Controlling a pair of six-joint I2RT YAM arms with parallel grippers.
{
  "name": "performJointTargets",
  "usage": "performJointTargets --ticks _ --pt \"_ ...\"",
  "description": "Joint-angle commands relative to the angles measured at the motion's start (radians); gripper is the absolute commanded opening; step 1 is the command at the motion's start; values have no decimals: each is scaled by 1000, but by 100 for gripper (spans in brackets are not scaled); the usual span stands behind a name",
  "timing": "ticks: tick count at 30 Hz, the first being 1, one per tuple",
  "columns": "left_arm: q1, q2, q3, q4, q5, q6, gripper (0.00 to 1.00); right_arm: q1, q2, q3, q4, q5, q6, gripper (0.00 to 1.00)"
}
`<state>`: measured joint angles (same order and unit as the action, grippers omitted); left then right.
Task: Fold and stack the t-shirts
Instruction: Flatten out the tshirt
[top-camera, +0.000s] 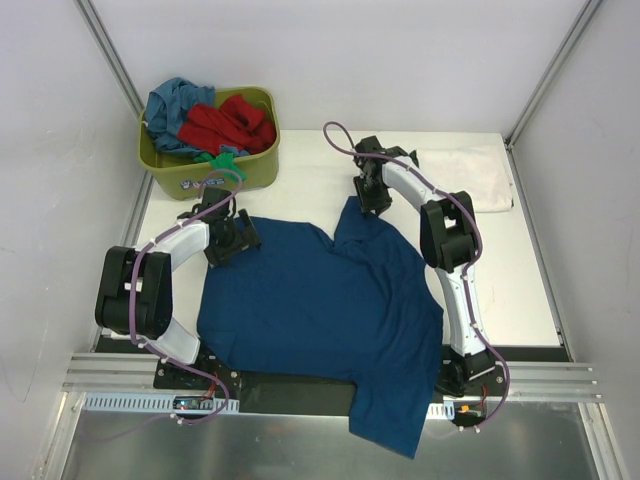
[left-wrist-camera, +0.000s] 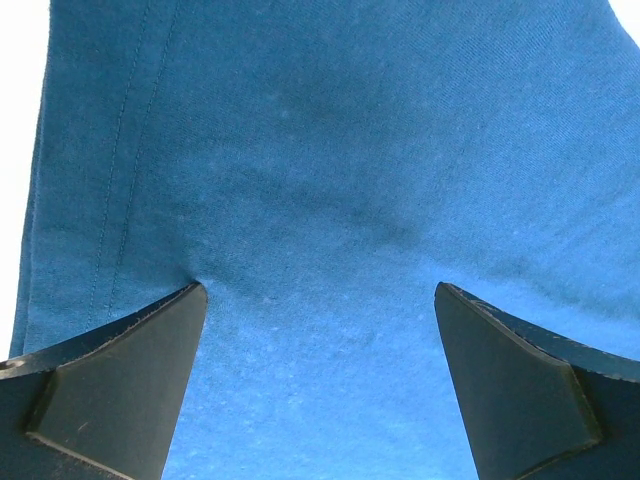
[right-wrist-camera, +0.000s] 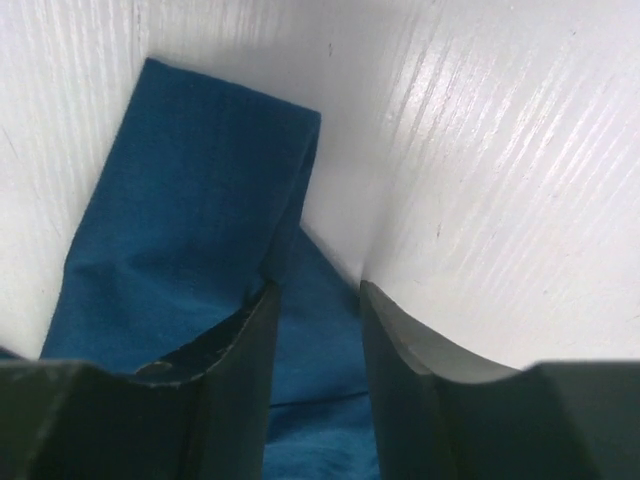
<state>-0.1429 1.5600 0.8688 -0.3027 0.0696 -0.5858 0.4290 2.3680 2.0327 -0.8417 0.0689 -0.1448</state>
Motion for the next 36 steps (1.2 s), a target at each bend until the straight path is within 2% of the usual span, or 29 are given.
performJointTargets --ticks 1,3,4,6,14,22,28,32,35,36 --pt "2 29 15 10 -27 6 99 10 0 -31 -40 16 1 25" --pt "2 32 9 8 -42 7 99 8 -18 -54 -20 46 20 15" --pt "2 34 6 8 -45 7 99 8 -26 -55 -19 69 27 6" --pt "3 34 -1 7 -56 9 99 8 -55 -55 -20 167 54 1" --pt "3 52 -8 7 -62 4 99 8 -196 -63 -83 475 82 1" --pt "3 60 -19 5 -65 4 99 -2 -162 -75 -147 618 73 8" --pt "3 37 -24 -4 -63 3 99 -39 -115 -32 -264 695 174 24" --pt "3 14 -22 -10 -63 1 99 -45 -142 -22 -254 649 166 54" --pt "3 -5 -25 -12 -53 -2 99 -45 -194 -45 -177 510 125 69" --pt "3 -9 -27 -12 -48 0 99 -45 -210 -55 -125 471 119 70"
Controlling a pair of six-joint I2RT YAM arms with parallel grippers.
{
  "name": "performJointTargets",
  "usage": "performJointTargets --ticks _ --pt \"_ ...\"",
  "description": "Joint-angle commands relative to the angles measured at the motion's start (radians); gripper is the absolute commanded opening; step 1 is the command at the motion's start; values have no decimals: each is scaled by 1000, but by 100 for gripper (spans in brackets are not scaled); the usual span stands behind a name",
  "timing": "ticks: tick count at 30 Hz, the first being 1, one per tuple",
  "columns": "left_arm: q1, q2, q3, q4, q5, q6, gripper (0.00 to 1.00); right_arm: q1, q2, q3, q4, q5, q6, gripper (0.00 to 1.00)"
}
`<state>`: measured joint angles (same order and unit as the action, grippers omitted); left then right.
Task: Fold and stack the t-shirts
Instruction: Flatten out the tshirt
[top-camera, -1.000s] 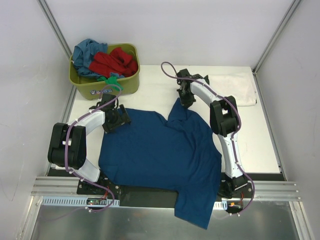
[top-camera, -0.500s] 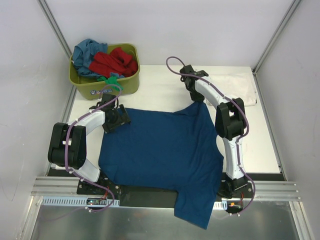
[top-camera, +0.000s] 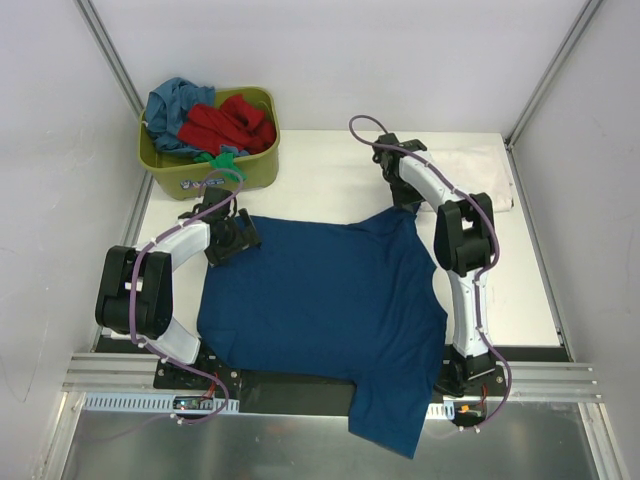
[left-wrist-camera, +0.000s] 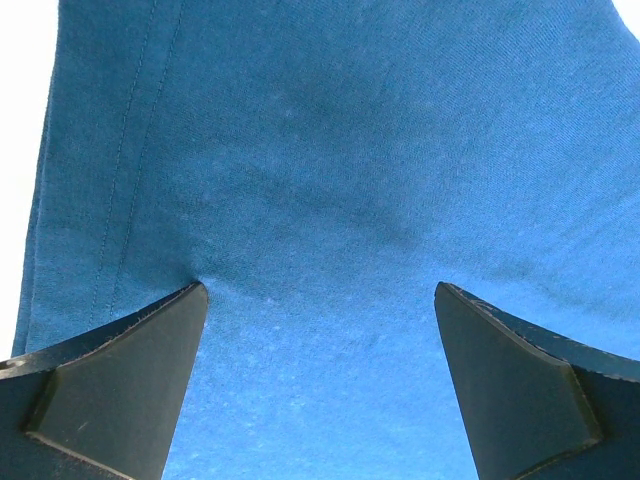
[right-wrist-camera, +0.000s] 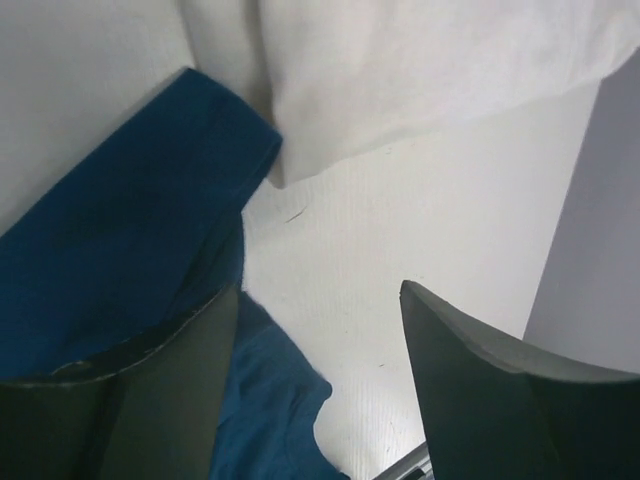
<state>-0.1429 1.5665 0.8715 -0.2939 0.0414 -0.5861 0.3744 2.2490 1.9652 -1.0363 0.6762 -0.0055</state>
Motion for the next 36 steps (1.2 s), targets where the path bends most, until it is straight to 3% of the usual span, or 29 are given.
performJointTargets --ticks 1,8,19,24,28,33,34,36 --pt "3 -17 -31 -21 -18 -1 99 9 -115 -9 94 -173 -19 71" --pt "3 -31 -34 -22 3 0 99 9 -99 29 203 -413 42 74" --pt "3 -85 -51 -21 5 12 99 -6 125 158 139 -418 236 74" --pt "3 -100 -54 -22 6 15 99 -23 187 182 136 -438 305 69" --pt "3 -103 -57 -22 8 22 99 -26 216 184 139 -461 318 57" --pt "3 -108 -62 -24 2 25 99 -26 228 179 147 -472 337 29" --pt "3 -109 -62 -22 2 25 99 -26 227 175 153 -474 341 20" --pt "3 -111 -63 -22 2 26 99 -26 218 175 180 -483 341 12"
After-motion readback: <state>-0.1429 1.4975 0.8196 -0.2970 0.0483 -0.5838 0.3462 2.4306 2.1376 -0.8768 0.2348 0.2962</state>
